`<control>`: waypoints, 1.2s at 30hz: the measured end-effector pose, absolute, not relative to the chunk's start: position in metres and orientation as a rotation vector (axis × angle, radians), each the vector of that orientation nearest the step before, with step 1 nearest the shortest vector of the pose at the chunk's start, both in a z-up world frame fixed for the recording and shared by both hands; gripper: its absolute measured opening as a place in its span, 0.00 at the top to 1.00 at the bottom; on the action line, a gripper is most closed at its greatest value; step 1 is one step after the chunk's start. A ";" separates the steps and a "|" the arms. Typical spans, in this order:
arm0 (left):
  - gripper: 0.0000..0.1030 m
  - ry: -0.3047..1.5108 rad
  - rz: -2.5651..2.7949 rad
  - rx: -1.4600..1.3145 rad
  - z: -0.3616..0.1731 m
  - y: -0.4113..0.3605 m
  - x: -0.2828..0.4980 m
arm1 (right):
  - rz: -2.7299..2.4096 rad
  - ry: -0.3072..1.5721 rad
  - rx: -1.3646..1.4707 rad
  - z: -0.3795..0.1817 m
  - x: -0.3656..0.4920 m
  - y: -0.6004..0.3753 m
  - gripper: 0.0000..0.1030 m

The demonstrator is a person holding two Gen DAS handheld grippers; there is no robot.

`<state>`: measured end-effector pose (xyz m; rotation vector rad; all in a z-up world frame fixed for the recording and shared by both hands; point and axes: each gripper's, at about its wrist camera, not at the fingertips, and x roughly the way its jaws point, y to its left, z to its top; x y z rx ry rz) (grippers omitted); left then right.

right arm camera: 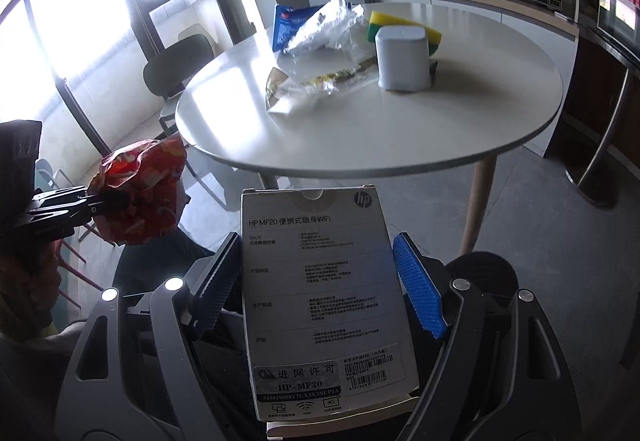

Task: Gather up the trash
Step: 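Carry the red snack bag and HP box down over the wastebasket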

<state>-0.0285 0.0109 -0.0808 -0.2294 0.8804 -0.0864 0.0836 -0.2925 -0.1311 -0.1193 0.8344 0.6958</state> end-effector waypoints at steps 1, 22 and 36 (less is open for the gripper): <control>0.80 0.897 -0.086 -0.230 -0.087 0.010 -0.027 | 0.696 0.854 -0.110 -0.139 0.086 -0.292 0.29; 0.80 1.102 -0.026 -0.253 -0.190 0.005 0.018 | 0.612 1.056 -0.176 -0.272 0.135 -0.245 0.29; 0.80 1.184 0.043 -0.228 -0.231 0.007 0.050 | 0.585 1.165 -0.146 -0.324 0.172 -0.228 0.30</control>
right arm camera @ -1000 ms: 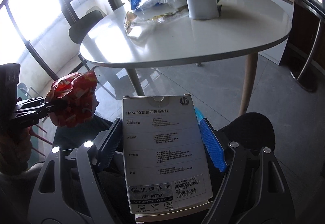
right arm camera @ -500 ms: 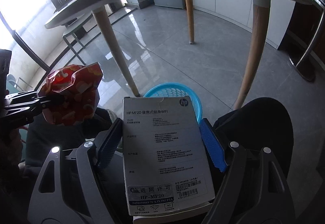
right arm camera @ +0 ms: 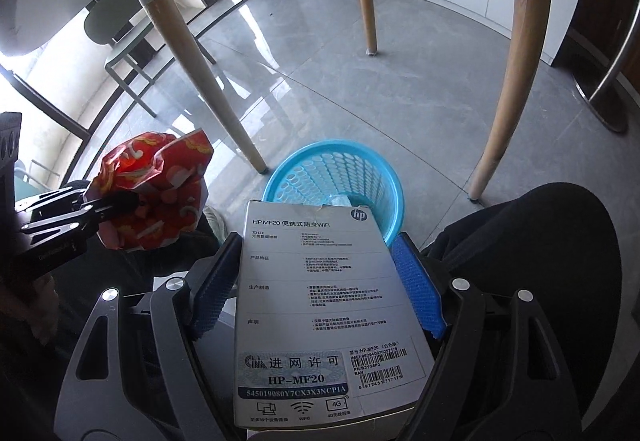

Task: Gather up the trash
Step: 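Carry the red snack bag and HP box down over the wastebasket, then open the left gripper to drop the red snack bag into the wastebasket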

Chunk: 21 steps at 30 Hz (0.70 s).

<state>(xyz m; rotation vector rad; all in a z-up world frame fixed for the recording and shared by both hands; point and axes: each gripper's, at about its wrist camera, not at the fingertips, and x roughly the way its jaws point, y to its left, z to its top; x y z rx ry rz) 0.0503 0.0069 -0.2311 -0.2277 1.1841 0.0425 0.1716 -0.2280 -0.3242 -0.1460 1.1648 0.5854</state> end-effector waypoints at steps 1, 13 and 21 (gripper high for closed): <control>0.80 1.189 0.044 -0.228 -0.234 0.007 0.052 | 0.585 1.170 -0.144 -0.327 0.175 -0.227 0.30; 0.80 1.254 0.065 -0.255 -0.267 0.013 0.087 | 0.541 1.263 -0.107 -0.370 0.210 -0.202 0.30; 0.81 1.302 0.063 -0.264 -0.294 0.016 0.108 | 0.481 1.350 -0.072 -0.409 0.242 -0.189 0.30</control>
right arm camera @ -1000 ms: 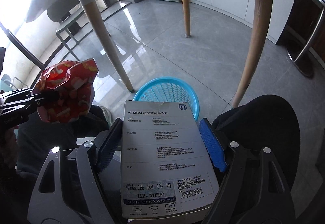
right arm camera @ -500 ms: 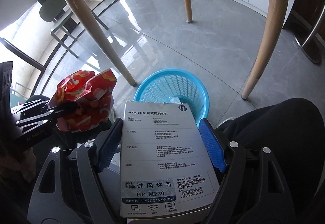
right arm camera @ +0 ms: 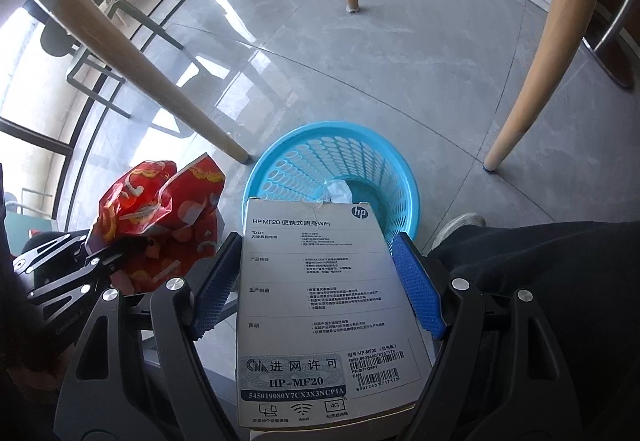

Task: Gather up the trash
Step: 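Open the left gripper to drop the red snack bag into the wastebasket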

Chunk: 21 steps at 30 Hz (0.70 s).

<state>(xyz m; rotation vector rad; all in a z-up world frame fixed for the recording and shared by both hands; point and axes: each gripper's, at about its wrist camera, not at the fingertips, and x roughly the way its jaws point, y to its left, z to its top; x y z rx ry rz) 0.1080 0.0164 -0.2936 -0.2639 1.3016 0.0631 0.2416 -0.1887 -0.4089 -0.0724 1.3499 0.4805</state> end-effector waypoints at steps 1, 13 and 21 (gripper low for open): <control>0.81 1.312 0.062 -0.265 -0.298 0.017 0.112 | 0.471 1.366 -0.061 -0.415 0.246 -0.188 0.30; 0.81 1.462 0.056 -0.406 -0.360 0.037 0.145 | 0.393 1.451 -0.088 -0.469 0.280 -0.174 0.30; 0.58 1.415 0.081 -0.438 -0.364 0.044 0.157 | 0.365 1.492 -0.035 -0.479 0.288 -0.180 0.27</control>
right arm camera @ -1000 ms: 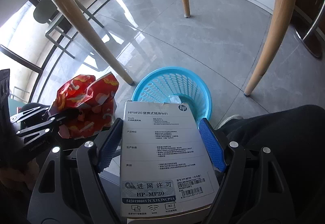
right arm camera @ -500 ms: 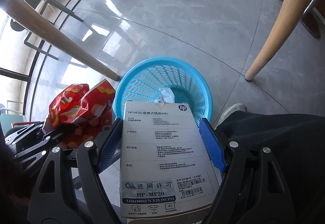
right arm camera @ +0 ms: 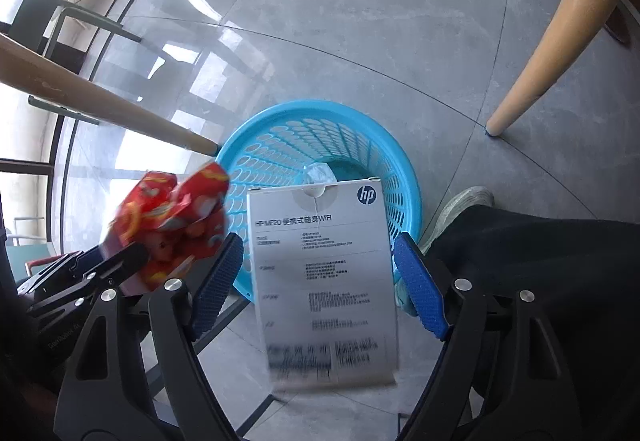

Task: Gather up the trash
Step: 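Open the left gripper to drop the red snack bag into the wastebasket, then raise both tools back toward the table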

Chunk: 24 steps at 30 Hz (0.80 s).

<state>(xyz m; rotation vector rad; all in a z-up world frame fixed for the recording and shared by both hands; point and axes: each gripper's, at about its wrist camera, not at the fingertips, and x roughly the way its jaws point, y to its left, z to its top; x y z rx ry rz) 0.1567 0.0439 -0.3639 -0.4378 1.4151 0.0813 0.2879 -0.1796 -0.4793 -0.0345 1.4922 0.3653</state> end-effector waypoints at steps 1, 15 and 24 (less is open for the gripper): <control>0.58 1.412 0.082 -0.448 -0.364 0.045 0.156 | 0.361 1.494 -0.035 -0.480 0.288 -0.180 0.23; 0.58 1.397 0.119 -0.465 -0.351 0.050 0.140 | 0.418 1.445 -0.130 -0.458 0.266 -0.181 0.21; 0.54 1.358 0.124 -0.421 -0.320 0.046 0.117 | 0.468 1.377 -0.167 -0.420 0.234 -0.187 0.19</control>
